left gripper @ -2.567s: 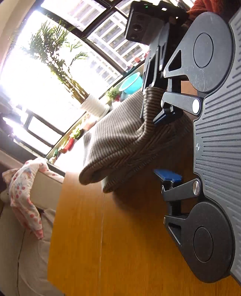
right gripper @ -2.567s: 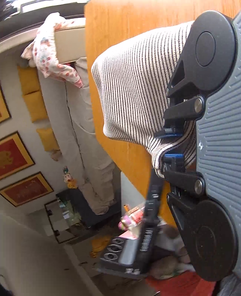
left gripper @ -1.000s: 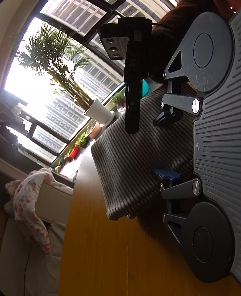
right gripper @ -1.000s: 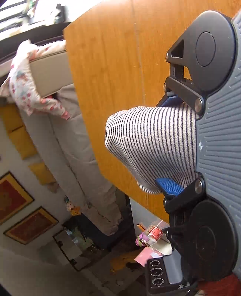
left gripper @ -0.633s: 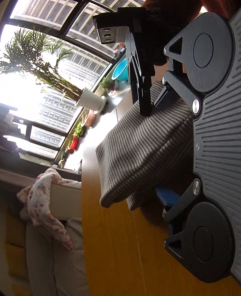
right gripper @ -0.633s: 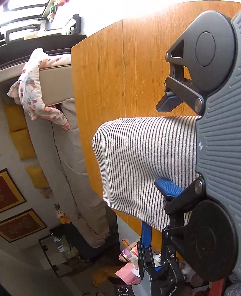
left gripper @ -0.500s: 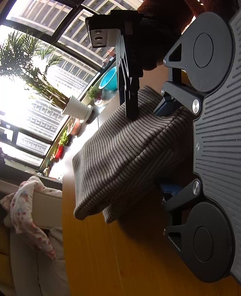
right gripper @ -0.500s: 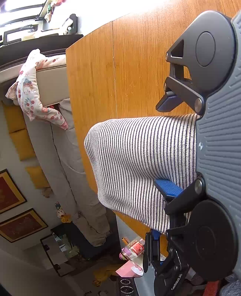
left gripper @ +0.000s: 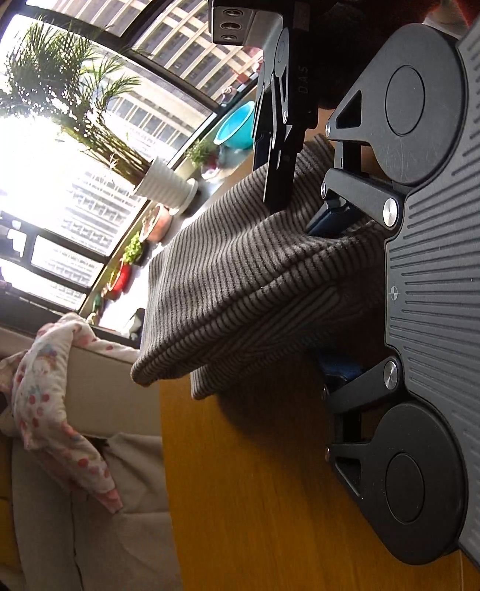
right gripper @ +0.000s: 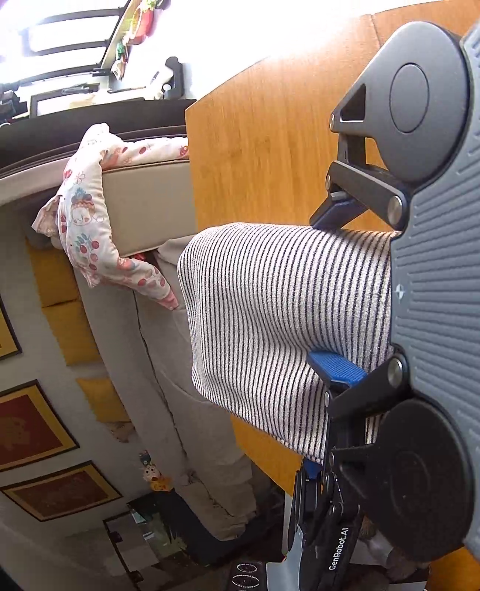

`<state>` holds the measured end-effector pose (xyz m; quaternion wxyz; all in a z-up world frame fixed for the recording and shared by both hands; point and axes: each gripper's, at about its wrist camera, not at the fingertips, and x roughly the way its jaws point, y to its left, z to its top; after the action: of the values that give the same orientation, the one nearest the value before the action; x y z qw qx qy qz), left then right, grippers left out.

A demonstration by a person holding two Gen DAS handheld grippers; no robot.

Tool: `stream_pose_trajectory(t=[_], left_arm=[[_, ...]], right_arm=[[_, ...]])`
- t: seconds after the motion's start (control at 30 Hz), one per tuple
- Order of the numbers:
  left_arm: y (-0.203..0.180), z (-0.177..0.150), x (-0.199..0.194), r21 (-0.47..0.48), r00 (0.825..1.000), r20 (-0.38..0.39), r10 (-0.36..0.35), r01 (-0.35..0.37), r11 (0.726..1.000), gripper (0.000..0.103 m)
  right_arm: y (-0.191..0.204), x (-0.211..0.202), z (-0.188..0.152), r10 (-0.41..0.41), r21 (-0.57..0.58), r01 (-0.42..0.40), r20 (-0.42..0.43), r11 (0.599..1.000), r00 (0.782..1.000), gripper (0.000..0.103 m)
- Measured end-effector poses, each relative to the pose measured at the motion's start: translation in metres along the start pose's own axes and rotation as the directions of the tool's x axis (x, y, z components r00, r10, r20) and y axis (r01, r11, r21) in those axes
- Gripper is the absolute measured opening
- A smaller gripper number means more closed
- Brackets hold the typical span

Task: Fold clothes

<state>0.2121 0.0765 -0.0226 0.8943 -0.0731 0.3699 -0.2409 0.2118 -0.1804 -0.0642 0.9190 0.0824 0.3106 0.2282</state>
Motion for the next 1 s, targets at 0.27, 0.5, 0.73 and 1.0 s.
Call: stream_pose_trajectory(t=[0.27, 0.5, 0.73, 1.0], left_arm=[[-0.010, 0.060, -0.041, 0.045, 0.972, 0.220, -0.079, 0.071, 0.996, 0.075], [0.026, 0.082, 0.055, -0.053, 0.992, 0.093, -0.085, 0.091, 0.994, 0.073], [0.039, 0.067, 0.050, 0.000, 0.986, 0.105, -0.128, 0.129, 0.992, 0.073], [0.061, 0.067, 0.049, -0.055, 0.979, 0.122, -0.166, 0.173, 0.983, 0.075]], right_arm=[[0.014, 0.028, 0.010, -0.030, -0.141, 0.036, 0.046, 0.989, 0.998, 0.077], [-0.016, 0.016, 0.033, 0.077, 0.040, -0.078, 0.009, 0.996, 0.997, 0.077], [-0.048, 0.074, 0.080, 0.129, 0.252, -0.126, 0.005, 0.960, 0.992, 0.077], [-0.011, 0.079, 0.096, 0.182, 0.140, -0.185, 0.037, 0.973, 0.983, 0.077]])
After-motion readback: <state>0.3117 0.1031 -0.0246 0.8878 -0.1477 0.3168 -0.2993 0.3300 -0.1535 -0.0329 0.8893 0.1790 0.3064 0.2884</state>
